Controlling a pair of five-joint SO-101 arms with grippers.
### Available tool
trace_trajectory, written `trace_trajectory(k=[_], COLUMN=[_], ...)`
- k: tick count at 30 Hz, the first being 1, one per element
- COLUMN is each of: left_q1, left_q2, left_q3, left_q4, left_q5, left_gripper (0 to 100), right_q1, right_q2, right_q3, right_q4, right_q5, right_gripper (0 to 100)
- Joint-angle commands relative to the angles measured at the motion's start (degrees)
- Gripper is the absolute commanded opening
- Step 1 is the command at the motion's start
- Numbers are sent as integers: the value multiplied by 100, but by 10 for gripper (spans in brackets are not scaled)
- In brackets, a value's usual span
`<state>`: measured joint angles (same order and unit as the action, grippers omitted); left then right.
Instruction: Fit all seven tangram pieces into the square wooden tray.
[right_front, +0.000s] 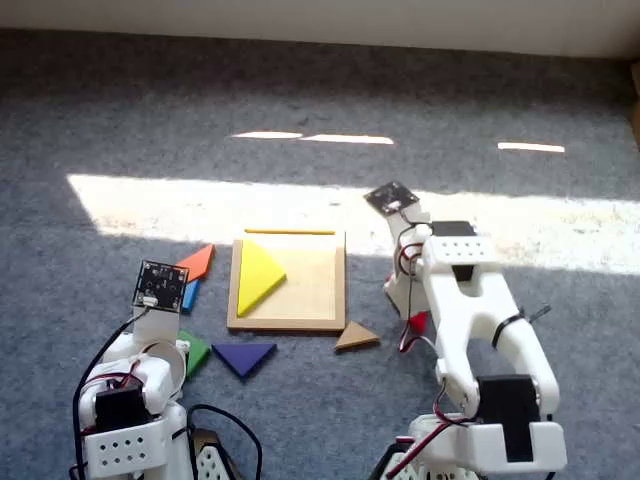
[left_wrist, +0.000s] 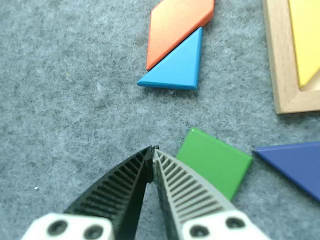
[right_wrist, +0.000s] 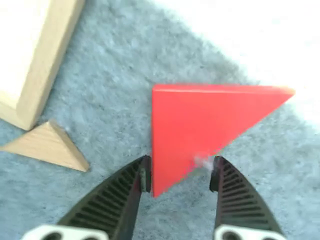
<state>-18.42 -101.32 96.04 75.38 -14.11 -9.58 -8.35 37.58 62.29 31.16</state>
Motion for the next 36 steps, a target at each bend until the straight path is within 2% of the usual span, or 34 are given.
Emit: trace_trajectory(k=[1, 4, 6, 9, 13, 17, 22, 31, 36], left_q1=[-66, -66, -66, -66, -66, -66, -66, -66, -66], left_q2=[-127, -127, -127, -127, -127, -127, -127, -127, -127], left_q3=[119, 119, 119, 119, 119, 119, 119, 119, 119], left_q4=[35, 35, 35, 35, 35, 35, 35, 35, 35], left_q5=[35, 35, 35, 35, 35, 35, 35, 35, 35], left_gripper=[6, 6, 6, 6, 6, 6, 6, 6, 6], right_q1=[31, 31, 31, -31, -382, -725, -778, -787, -760], right_q2=[-593, -585, -497, -286, -101, -22, -22, 57, 813], right_q3=[-189, -189, -233, -242, -251, -497, -673, -629, -646], right_q4=[66, 66, 57, 75, 40, -75, -409, -927, -901], right_q5=[0, -167, -809, -1688, -2303, -2892, -3402, -3736, -3754], right_gripper=[184, 186, 211, 316, 446, 450, 450, 450, 450])
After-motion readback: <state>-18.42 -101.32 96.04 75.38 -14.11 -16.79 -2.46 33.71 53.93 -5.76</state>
